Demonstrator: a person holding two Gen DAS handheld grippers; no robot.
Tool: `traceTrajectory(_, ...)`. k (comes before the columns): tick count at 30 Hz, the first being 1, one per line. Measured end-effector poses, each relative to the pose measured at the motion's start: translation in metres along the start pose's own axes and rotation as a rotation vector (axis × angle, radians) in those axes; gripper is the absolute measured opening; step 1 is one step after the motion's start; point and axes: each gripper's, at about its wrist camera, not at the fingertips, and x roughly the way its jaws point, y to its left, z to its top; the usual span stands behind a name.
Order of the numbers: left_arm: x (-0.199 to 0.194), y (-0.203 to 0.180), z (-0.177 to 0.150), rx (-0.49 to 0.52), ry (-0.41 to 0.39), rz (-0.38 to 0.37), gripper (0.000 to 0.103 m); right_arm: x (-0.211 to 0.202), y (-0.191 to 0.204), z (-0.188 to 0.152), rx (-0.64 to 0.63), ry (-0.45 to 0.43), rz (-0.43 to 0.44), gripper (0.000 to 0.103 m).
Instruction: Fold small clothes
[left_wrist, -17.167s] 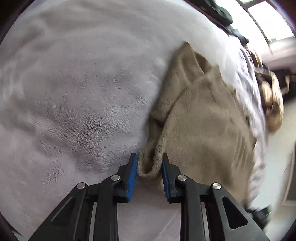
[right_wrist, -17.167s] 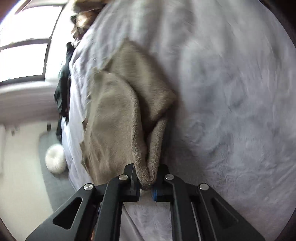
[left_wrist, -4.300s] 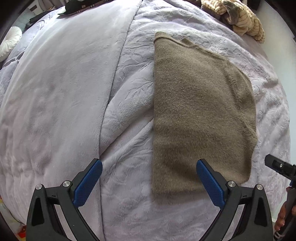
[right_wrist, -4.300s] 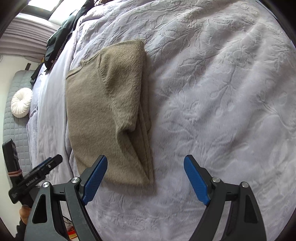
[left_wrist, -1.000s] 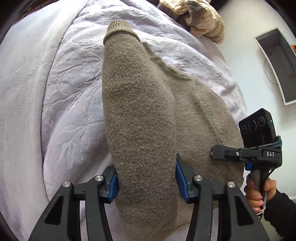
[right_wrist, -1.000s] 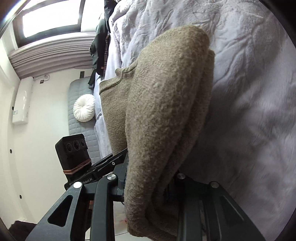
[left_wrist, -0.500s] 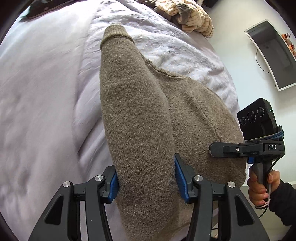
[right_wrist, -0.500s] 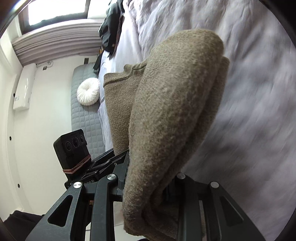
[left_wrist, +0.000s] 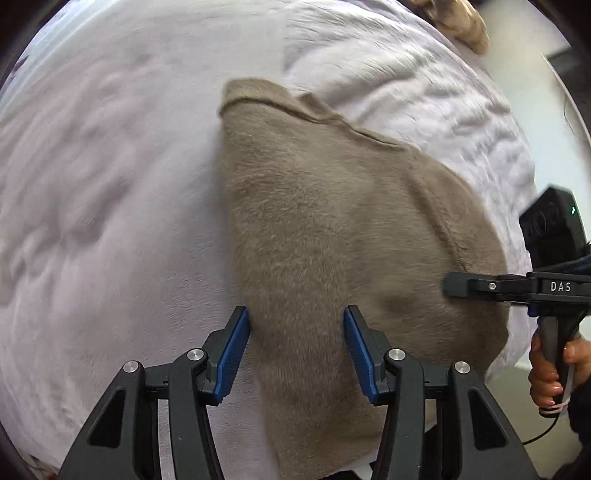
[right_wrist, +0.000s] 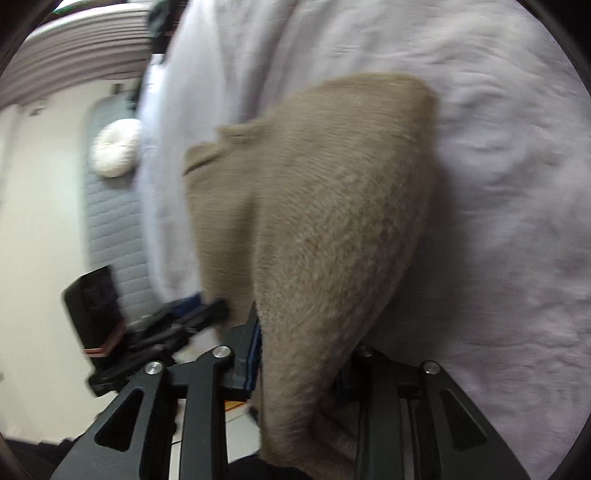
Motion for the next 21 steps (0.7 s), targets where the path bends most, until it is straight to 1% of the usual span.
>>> traceTrajectory(1,-0.004,0.004,0.000,-0.018,-0.011,-0.012,0.053,-0.005,-0.002,-0.001,0.008,-0.014,-0.022,0.047)
traceTrajectory(2,-0.011,0.009,-0.001,-0.030,-0.030,-0.006,0.053,-0.012,-0.001,-0.002,0.007,-0.032,-0.049,0.051)
traceTrajectory(4,-0.020,0.014,-0.001,-0.032,-0.059,0.027,0.053,-0.029,-0.002,-0.003,-0.004,-0.077,-0.087,0.059)
traceTrajectory(6,-0.027,0.020,-0.002,-0.044,-0.082,0.045,0.053,-0.049,-0.012,-0.005,0.018,-0.131,-0.098,0.059)
traceTrajectory(7,-0.030,0.022,-0.001,-0.052,-0.091,0.045,0.053,-0.058,-0.020,-0.007,0.040,-0.160,-0.093,0.056)
traceTrajectory(8,-0.031,0.023,0.000,-0.055,-0.100,0.048,0.053,-0.063,-0.024,-0.006,0.054,-0.177,-0.087,0.027)
traceTrajectory(9,-0.030,0.022,0.001,-0.051,-0.098,0.059,0.053,-0.066,-0.027,-0.006,0.069,-0.188,-0.081,0.006)
traceTrajectory(10,-0.025,0.017,0.004,-0.042,-0.092,0.076,0.053,-0.069,-0.031,-0.007,0.074,-0.193,-0.087,0.008)
traceTrajectory(11,-0.020,0.015,0.004,-0.018,-0.080,0.114,0.053,-0.071,-0.028,-0.007,0.054,-0.198,-0.107,0.008)
traceTrajectory(13,-0.009,0.007,0.002,0.033,-0.065,0.186,0.053,-0.074,-0.010,-0.005,-0.057,-0.194,-0.177,0.008)
traceTrajectory(14,-0.007,0.008,-0.002,0.051,-0.065,0.211,0.053,-0.070,0.003,-0.006,-0.138,-0.190,-0.241,0.008)
traceTrajectory(15,-0.002,0.007,-0.004,0.059,-0.066,0.228,0.053,-0.064,0.013,-0.002,-0.182,-0.185,-0.290,0.008)
traceTrajectory(16,0.001,0.008,-0.005,0.061,-0.066,0.236,0.055,-0.059,0.014,-0.001,-0.221,-0.174,-0.353,0.008)
traceTrajectory(17,0.005,0.010,-0.005,0.060,-0.067,0.240,0.056,-0.049,0.009,0.002,-0.253,-0.151,-0.443,0.008)
traceTrajectory(18,0.007,0.011,-0.004,0.056,-0.065,0.238,0.057,-0.041,0.003,0.005,-0.256,-0.133,-0.475,0.008)
traceTrajectory(19,0.009,0.012,-0.003,0.050,-0.063,0.242,0.062,-0.034,-0.003,0.008,-0.239,-0.115,-0.480,0.008)
traceTrajectory(20,0.008,0.014,-0.002,0.046,-0.063,0.254,0.065,-0.034,-0.015,0.011,-0.212,-0.105,-0.469,0.008)
traceTrajectory(21,0.008,0.014,-0.002,0.044,-0.063,0.258,0.065,-0.037,-0.021,0.012,-0.192,-0.107,-0.453,0.008)
